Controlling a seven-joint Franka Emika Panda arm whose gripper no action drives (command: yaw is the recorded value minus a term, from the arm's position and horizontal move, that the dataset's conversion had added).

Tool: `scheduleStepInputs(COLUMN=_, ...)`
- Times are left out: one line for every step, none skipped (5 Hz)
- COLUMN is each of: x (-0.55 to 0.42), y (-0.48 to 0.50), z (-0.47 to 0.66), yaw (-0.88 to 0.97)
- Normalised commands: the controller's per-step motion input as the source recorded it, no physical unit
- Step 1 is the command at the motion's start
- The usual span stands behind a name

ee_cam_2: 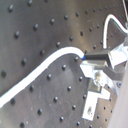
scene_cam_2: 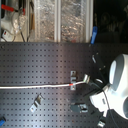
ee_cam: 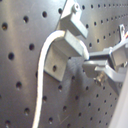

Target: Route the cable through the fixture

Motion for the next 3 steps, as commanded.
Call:
scheduleStepInputs(x=-0.459, y=0.245, z=0.00, yaw=-0.54)
scheduleStepInputs(x=-0.425, y=0.206, z=0.00, yaw=-0.43)
scheduleStepInputs(x=-0.429, y=0.164, z=0.01, yaw=-0.28)
